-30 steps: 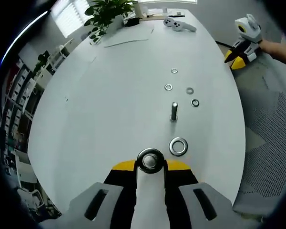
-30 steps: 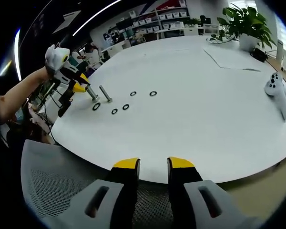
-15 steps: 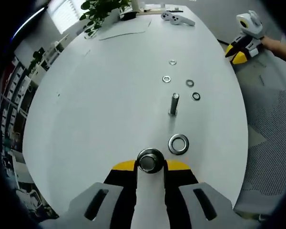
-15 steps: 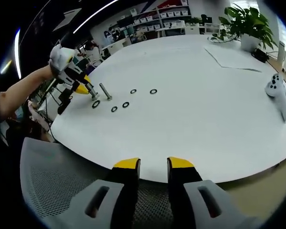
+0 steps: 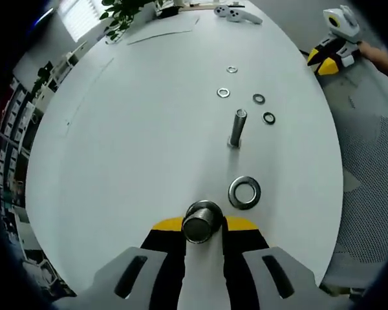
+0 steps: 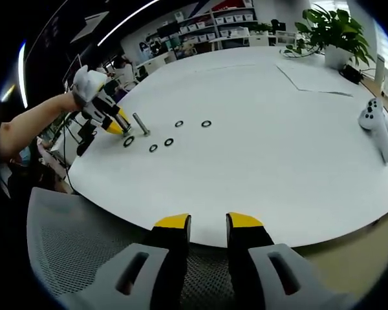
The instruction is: Place the washer onto the threaded stud by aligning its center hole with the stud, sliding it down to the base, and recovering from edge contact or off-axis alignment until the washer reaches the visible bottom stop.
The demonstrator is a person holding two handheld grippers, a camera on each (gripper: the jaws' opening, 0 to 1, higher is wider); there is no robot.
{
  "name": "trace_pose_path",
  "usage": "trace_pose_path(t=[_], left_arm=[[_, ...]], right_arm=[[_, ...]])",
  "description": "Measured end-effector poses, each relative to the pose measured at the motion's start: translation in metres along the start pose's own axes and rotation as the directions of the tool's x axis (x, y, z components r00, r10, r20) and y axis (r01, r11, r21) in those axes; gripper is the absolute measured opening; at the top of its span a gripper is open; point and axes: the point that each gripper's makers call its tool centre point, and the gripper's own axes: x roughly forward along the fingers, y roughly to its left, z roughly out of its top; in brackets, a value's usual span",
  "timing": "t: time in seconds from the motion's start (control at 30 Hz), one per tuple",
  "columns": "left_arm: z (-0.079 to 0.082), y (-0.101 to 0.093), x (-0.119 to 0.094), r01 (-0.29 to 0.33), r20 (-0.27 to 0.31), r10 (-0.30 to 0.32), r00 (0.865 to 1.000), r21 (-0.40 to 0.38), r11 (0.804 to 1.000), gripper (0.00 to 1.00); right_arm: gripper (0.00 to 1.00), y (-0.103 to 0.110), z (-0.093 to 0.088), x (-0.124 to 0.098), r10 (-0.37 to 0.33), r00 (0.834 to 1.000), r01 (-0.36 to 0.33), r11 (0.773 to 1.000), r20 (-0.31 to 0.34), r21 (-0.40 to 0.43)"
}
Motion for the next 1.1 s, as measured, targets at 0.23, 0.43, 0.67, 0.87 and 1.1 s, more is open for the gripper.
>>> trace_pose_path(t=[0.23,0.43,0.67,0.87,1.1], left_arm=[[0.000,-0.001,0.000,0.020,0.002,-0.020,1.000,-0.030,0.999,0.20],[-0.005,0.002,0.000,-0.002,0.010,0.002,1.000,-0.026,1.000,0.27],[-0.006,0.003,-0.007,-0.019,0.045,0.023,0.999,-0.084,0.996,0.33],[-0.005,-0.006,-0.014,-0.032,0.064,0.038,0.997,-0.092,0.995,0.36],[0.004,-0.006,-0.024,-0.064,0.130,0.082,0.988,-0.138,0.988,0.40]], right_arm=[[0.25,0.000,0.001,0.000,0.005,1.000,-0.005,1.000,0.004,-0.001],[0.25,0.000,0.000,0.000,0.007,1.000,-0.007,1.000,0.001,0.001],[0.25,0.000,0.000,0.001,0.009,1.000,-0.009,1.000,-0.005,-0.005],[0.25,0.000,0.000,0.001,0.014,1.000,-0.014,1.000,0.003,-0.001],[0.25,0.001,0.001,0.001,0.018,1.000,-0.018,1.000,0.004,-0.003]])
